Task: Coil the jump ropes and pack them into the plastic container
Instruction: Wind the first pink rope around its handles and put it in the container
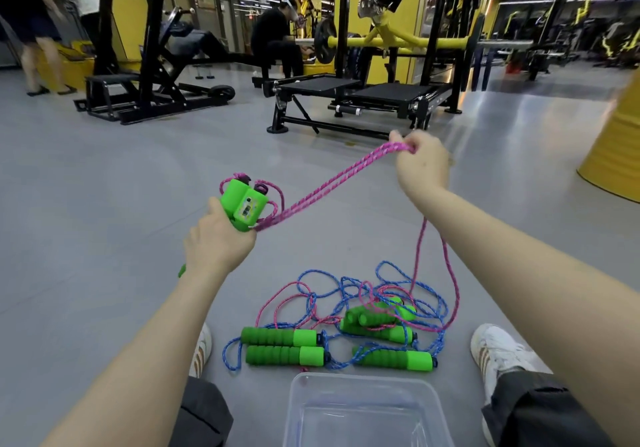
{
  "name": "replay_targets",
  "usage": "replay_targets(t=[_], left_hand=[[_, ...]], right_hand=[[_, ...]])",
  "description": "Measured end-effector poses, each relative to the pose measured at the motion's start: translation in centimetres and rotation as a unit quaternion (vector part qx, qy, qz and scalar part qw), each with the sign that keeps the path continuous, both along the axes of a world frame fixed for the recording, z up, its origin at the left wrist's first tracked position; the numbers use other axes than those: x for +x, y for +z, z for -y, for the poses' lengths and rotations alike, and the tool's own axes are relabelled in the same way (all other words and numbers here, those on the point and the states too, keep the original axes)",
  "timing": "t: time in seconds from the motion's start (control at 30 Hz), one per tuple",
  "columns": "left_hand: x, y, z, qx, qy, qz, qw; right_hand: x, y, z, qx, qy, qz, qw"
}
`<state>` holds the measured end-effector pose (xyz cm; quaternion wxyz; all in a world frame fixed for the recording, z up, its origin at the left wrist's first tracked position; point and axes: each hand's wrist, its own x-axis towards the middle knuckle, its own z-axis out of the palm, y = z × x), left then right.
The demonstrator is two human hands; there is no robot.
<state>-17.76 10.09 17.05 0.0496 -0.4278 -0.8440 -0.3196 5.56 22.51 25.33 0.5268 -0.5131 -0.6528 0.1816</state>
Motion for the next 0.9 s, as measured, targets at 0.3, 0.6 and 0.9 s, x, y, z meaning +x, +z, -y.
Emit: replay_targets(t=[0.3,0.6,0.9], left_hand=[[2.7,1.2,-1.0,-0.214,-0.18,-0.086,0.956],[6.4,2.5,-1.9,-0.215,-0.283,-0.311,0.881],[8.1,0.2,-2.5,-0.142,-0.312,-0.421,0.84]], right_hand=[[2.2,-7.8,2.3,-0.367,0.181,0.551,0.727],[-0.8,-6.2,4.3,-0.265,0.423,0.185,0.847],[-1.4,-6.2,5.4,-0.132,0.292,0.449,0.834]])
